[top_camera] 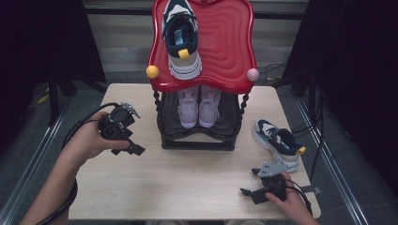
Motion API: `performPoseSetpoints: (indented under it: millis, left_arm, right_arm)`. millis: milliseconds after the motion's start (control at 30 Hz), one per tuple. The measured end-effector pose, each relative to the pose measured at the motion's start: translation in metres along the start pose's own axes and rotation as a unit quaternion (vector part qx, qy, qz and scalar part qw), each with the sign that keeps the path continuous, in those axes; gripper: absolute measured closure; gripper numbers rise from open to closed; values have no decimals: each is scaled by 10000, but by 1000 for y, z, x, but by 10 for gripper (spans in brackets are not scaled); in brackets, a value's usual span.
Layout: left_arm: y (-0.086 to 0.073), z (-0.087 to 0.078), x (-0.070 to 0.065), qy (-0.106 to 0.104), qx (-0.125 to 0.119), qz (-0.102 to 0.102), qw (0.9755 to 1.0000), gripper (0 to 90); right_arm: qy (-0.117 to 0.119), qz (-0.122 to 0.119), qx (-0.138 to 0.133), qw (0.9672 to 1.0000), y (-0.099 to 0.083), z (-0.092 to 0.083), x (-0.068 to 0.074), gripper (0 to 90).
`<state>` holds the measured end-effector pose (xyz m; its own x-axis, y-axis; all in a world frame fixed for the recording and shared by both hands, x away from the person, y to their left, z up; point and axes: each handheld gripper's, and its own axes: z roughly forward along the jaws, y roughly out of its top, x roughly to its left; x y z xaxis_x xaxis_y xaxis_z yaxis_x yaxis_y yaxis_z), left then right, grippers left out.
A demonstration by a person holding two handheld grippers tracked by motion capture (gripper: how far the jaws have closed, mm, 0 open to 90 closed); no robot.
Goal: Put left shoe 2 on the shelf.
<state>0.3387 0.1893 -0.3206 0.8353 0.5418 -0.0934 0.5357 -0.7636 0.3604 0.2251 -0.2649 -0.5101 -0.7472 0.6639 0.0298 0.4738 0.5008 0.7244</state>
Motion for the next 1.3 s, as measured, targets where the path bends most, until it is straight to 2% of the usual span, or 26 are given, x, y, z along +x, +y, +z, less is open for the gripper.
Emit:
performPoseSetpoints:
  millis: [133, 233, 367, 433, 800, 967, 1300]
  left_arm:
    - [-5, 11, -2, -47, -68, -7, 10000, 204]
    - [-7, 20, -2, -107, -18, 24, 9999, 204]
    - [-11, 32, -2, -131, -106, -21, 9999, 204]
    - [-12, 36, -1, -125, -82, 30, 9999, 204]
    - [-23, 66, -3, -179, -310, -7, 9994, 204]
    - [-25, 75, -3, -131, -458, -7, 9989, 205]
    - [-32, 100, -4, -240, -606, -98, 9978, 204]
  right_arm:
    - [2, -14, 7, 10000, 0, 0, 0, 120]
    - [2, -18, 7, 10000, 0, 0, 0, 120]
    - [1, -20, 7, 10000, 0, 0, 0, 120]
    - [1, -16, 8, 10000, 0, 0, 0, 120]
    - [2, -17, 8, 10000, 0, 0, 0, 120]
    - [1, -17, 8, 10000, 0, 0, 0, 120]
    - [0, -16, 8, 10000, 0, 0, 0, 120]
